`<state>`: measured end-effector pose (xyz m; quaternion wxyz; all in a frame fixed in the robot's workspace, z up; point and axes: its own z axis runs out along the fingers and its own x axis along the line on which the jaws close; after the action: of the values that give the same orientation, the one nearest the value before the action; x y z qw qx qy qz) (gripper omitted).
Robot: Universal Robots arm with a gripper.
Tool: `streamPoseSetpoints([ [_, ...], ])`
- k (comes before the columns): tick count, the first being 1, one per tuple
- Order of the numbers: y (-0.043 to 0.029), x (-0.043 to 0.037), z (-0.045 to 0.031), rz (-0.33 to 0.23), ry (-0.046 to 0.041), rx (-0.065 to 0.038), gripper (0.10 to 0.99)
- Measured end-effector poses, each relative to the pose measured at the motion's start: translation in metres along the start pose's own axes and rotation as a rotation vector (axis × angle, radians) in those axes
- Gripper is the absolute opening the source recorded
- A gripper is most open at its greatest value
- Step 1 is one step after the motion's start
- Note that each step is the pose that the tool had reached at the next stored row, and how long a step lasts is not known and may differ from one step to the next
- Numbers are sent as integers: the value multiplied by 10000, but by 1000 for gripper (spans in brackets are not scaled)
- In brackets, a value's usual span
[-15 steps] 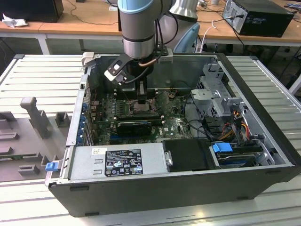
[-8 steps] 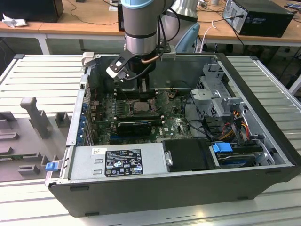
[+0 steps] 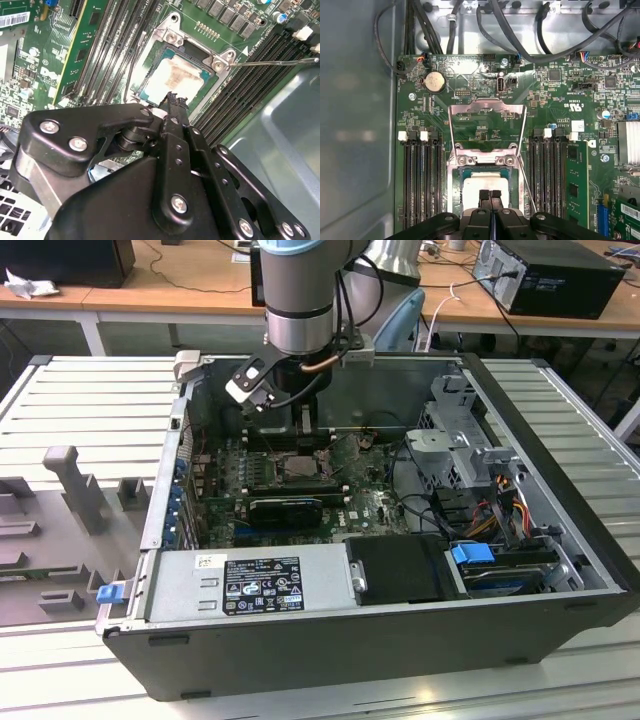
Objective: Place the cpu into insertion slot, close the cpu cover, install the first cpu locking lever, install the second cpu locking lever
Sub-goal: 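Close the cpu cover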
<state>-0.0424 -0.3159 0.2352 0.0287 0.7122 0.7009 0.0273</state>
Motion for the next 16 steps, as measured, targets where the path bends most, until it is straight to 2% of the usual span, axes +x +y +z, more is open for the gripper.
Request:
streamPoseSetpoints([
  [16, 4, -1, -52, 0, -4, 2, 106],
])
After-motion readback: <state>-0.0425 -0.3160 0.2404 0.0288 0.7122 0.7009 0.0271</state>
